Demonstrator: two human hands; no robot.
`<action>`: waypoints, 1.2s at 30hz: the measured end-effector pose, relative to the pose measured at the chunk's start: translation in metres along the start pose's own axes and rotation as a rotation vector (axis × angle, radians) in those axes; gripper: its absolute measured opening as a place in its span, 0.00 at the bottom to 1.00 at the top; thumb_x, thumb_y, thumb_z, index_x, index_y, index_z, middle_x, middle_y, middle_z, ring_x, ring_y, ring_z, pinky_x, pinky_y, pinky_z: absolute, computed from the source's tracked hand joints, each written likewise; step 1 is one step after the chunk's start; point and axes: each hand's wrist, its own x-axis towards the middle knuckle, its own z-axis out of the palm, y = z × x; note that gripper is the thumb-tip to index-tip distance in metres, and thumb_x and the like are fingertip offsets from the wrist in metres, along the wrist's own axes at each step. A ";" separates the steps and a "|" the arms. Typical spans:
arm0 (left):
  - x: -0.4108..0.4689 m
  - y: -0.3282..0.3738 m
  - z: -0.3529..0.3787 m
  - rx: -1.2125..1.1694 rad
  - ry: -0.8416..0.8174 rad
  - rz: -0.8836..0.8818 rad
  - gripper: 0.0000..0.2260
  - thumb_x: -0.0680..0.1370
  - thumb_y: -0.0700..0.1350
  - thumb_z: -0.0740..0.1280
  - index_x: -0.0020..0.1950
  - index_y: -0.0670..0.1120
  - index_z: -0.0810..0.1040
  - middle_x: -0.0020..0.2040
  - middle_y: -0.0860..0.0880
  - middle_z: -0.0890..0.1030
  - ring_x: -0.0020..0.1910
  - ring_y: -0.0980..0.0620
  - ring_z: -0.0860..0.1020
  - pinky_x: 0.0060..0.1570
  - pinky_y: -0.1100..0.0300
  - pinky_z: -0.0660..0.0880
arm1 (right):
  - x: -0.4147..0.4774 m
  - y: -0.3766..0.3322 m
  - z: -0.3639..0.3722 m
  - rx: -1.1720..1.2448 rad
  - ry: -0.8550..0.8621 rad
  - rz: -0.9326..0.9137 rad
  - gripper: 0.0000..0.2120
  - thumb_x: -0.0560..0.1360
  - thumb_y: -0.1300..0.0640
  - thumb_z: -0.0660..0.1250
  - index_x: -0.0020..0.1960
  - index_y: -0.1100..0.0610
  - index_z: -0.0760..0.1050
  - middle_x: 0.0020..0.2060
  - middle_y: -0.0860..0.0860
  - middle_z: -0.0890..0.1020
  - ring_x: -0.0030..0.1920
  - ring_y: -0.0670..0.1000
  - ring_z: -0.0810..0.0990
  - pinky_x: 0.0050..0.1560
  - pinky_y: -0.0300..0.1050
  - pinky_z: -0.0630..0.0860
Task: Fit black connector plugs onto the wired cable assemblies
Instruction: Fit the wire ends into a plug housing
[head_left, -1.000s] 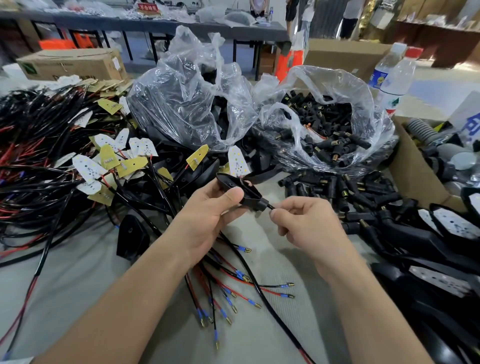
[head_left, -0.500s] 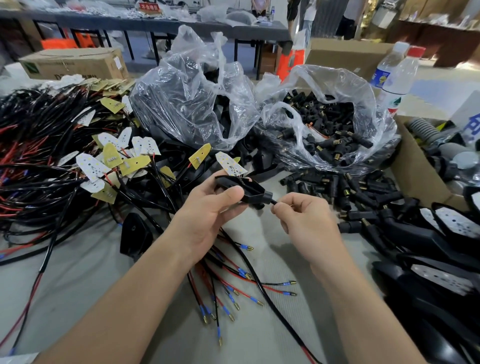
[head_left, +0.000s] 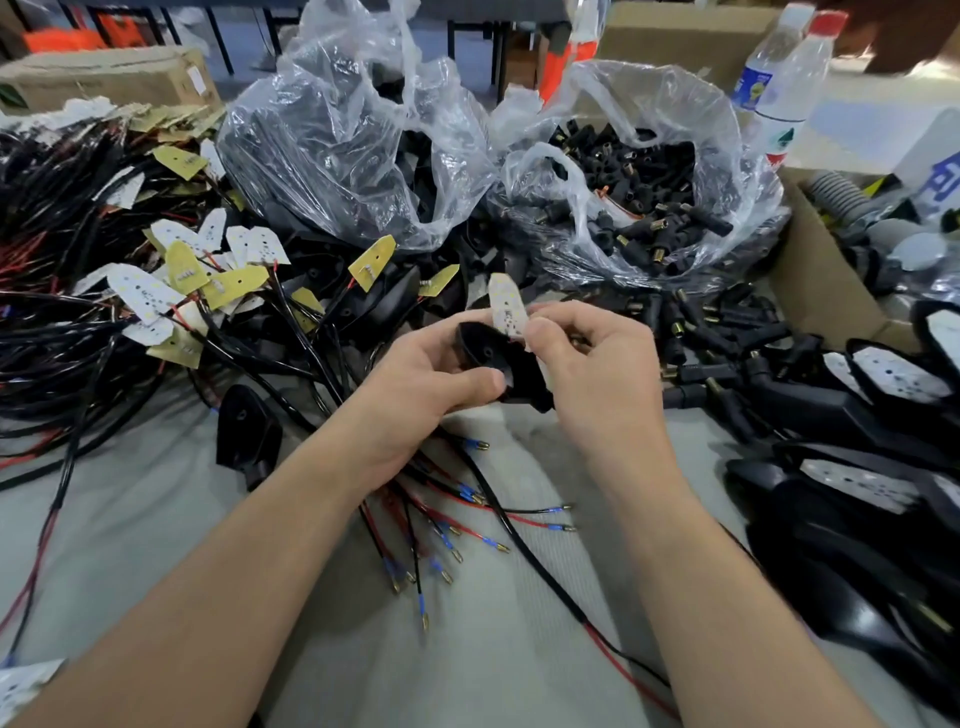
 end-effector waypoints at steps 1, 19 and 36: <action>0.000 0.000 0.001 0.004 -0.007 0.004 0.23 0.76 0.26 0.67 0.69 0.41 0.77 0.60 0.40 0.83 0.57 0.46 0.82 0.62 0.53 0.79 | 0.002 0.002 -0.001 0.019 0.014 0.005 0.07 0.75 0.55 0.68 0.40 0.50 0.84 0.36 0.41 0.85 0.37 0.46 0.81 0.42 0.47 0.78; -0.001 -0.001 -0.002 0.042 -0.051 -0.084 0.22 0.73 0.34 0.69 0.63 0.53 0.82 0.56 0.48 0.85 0.51 0.50 0.80 0.54 0.55 0.77 | 0.000 -0.007 -0.021 -0.417 -0.257 0.004 0.08 0.71 0.55 0.74 0.34 0.46 0.83 0.45 0.35 0.84 0.44 0.36 0.80 0.46 0.33 0.74; 0.005 0.004 -0.006 -0.203 0.455 -0.053 0.18 0.73 0.22 0.66 0.47 0.45 0.83 0.44 0.44 0.87 0.40 0.46 0.85 0.39 0.55 0.84 | -0.007 -0.013 -0.027 -0.186 -0.463 0.334 0.05 0.77 0.57 0.70 0.42 0.55 0.80 0.29 0.53 0.84 0.21 0.50 0.72 0.24 0.36 0.67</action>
